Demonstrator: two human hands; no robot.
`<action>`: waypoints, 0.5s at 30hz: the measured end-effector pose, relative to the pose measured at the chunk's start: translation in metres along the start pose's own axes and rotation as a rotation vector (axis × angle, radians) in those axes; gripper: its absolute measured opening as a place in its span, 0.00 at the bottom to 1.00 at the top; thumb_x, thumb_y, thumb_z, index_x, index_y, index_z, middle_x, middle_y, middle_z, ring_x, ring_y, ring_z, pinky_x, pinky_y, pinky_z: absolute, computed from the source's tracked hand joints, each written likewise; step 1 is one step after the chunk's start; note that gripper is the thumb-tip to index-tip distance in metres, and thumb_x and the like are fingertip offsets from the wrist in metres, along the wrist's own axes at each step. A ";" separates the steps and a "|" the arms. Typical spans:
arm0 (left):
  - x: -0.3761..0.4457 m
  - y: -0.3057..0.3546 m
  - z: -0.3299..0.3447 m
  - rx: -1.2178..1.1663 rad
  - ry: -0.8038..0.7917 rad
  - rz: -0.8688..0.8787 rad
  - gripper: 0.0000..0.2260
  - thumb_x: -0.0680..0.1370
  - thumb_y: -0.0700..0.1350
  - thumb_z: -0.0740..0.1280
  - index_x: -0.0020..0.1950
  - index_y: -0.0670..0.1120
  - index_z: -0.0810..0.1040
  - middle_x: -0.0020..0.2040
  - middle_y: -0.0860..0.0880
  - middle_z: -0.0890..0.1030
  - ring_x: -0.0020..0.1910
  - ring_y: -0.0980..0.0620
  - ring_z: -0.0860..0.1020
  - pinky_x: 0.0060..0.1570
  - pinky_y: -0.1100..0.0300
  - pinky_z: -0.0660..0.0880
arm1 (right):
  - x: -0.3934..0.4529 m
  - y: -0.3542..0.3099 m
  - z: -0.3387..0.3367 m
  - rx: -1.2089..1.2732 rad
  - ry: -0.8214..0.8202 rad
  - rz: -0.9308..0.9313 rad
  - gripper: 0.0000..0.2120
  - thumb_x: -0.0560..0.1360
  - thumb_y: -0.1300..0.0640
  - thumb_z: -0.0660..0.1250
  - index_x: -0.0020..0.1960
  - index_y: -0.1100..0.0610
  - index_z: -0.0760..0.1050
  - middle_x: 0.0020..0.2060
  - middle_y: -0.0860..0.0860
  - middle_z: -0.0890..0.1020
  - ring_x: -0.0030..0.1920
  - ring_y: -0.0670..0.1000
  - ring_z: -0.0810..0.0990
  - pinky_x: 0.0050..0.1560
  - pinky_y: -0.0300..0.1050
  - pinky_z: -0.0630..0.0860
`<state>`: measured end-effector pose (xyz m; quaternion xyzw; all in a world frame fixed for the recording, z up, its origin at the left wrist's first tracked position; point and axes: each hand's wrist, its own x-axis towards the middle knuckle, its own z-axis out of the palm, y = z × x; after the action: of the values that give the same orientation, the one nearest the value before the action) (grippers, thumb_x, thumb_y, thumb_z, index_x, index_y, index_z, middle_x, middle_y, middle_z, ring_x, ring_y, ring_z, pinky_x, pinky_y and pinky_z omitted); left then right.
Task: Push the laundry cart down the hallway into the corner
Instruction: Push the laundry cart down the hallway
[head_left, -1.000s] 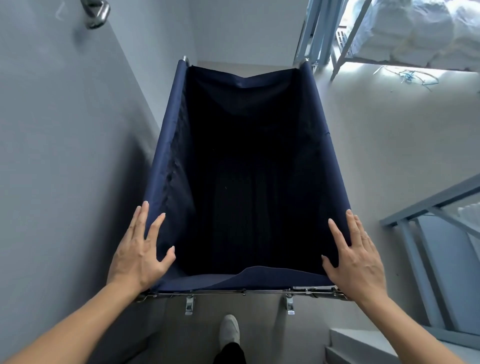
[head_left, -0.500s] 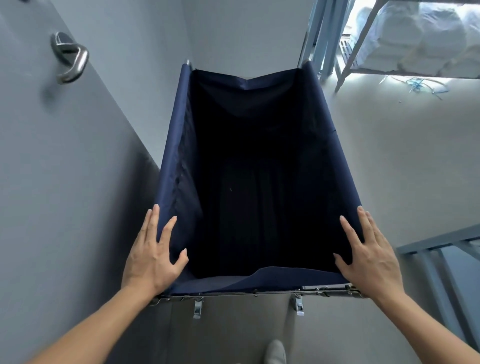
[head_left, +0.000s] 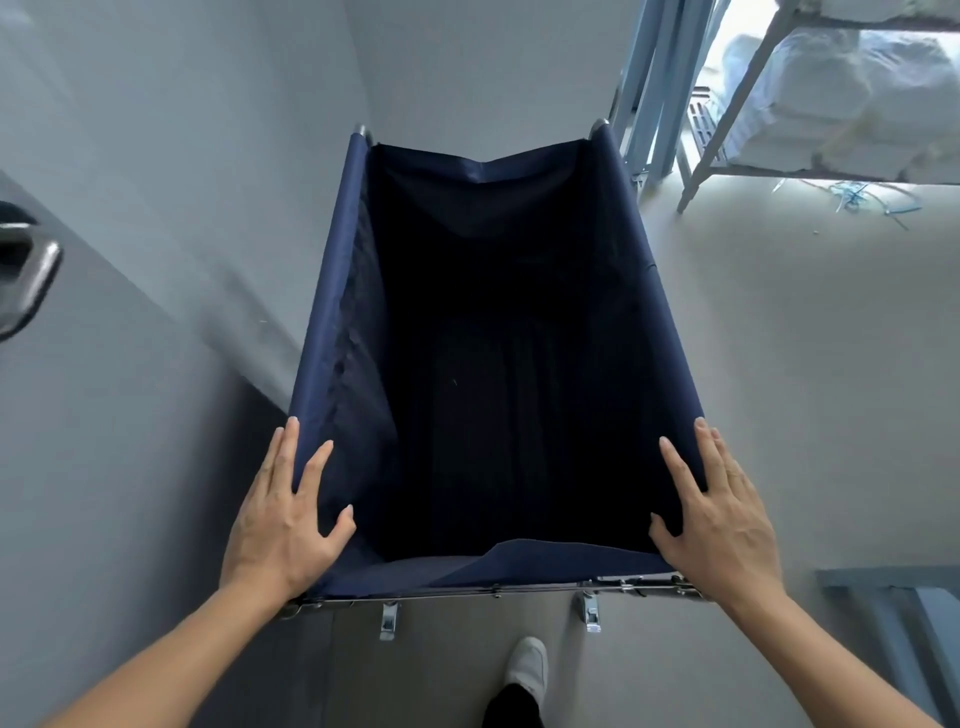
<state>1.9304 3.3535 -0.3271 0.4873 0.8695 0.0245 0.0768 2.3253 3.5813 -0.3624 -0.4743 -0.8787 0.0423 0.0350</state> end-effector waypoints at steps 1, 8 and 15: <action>0.012 0.000 -0.001 -0.006 -0.001 0.000 0.39 0.73 0.64 0.52 0.78 0.43 0.67 0.84 0.40 0.50 0.83 0.40 0.54 0.73 0.42 0.70 | 0.012 0.000 0.000 0.002 -0.007 -0.003 0.46 0.67 0.53 0.80 0.81 0.57 0.66 0.83 0.63 0.58 0.81 0.66 0.64 0.74 0.65 0.72; 0.099 0.006 -0.011 -0.006 0.014 0.001 0.39 0.73 0.63 0.53 0.76 0.40 0.70 0.83 0.37 0.54 0.81 0.38 0.58 0.71 0.39 0.70 | 0.101 0.005 -0.002 0.001 -0.009 -0.016 0.45 0.65 0.54 0.80 0.80 0.58 0.68 0.83 0.63 0.60 0.81 0.66 0.65 0.73 0.65 0.73; 0.176 0.009 -0.020 -0.010 0.026 -0.007 0.39 0.73 0.63 0.53 0.78 0.41 0.68 0.83 0.38 0.54 0.82 0.38 0.58 0.73 0.41 0.69 | 0.181 0.008 -0.002 0.003 -0.021 -0.016 0.45 0.64 0.55 0.81 0.79 0.58 0.70 0.82 0.63 0.61 0.80 0.66 0.67 0.73 0.65 0.74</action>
<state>1.8439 3.5088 -0.3258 0.4833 0.8721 0.0350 0.0681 2.2333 3.7372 -0.3575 -0.4668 -0.8826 0.0485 0.0266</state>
